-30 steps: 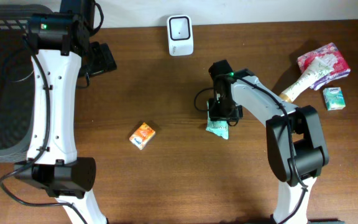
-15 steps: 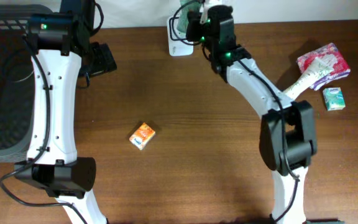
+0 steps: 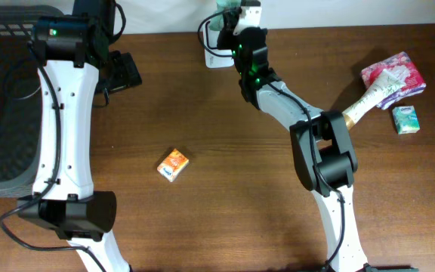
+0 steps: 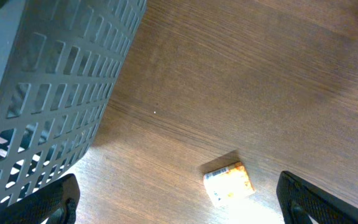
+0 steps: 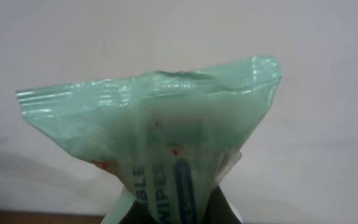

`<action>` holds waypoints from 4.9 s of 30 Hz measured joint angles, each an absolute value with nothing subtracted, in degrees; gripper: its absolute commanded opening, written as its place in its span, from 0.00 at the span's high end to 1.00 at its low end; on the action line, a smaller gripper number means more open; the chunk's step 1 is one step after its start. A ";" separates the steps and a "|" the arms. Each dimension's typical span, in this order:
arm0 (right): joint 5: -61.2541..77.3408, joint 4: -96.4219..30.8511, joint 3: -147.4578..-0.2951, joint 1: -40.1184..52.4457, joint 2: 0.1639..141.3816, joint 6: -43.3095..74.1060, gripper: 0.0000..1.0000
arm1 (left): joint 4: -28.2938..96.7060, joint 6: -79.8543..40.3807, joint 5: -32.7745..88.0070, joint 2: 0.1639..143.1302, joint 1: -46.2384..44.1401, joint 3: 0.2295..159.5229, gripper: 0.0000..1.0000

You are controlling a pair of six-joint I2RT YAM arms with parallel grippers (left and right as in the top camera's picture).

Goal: Scan the item barcode

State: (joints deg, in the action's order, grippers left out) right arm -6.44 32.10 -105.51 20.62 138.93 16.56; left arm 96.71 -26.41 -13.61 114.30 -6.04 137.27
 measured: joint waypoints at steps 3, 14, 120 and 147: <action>-6.44 24.08 -110.30 20.62 138.98 16.56 0.91 | 96.66 -26.41 -13.61 114.30 -6.04 137.27 0.01; -6.85 12.19 -114.65 20.34 143.11 13.37 0.96 | 96.64 -26.41 -13.61 114.32 -6.04 137.27 0.01; 20.01 -73.41 -93.08 6.28 122.45 -1.17 0.66 | 96.66 -26.41 -13.61 114.30 -6.04 137.27 0.01; 73.21 -86.37 -99.66 -5.19 122.30 -44.38 0.96 | 96.66 -26.41 -13.61 114.30 -6.04 137.27 0.01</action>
State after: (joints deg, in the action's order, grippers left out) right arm 73.21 -86.37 -99.66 -5.19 122.30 -44.38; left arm 96.66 -26.41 -13.61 114.30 -6.04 137.27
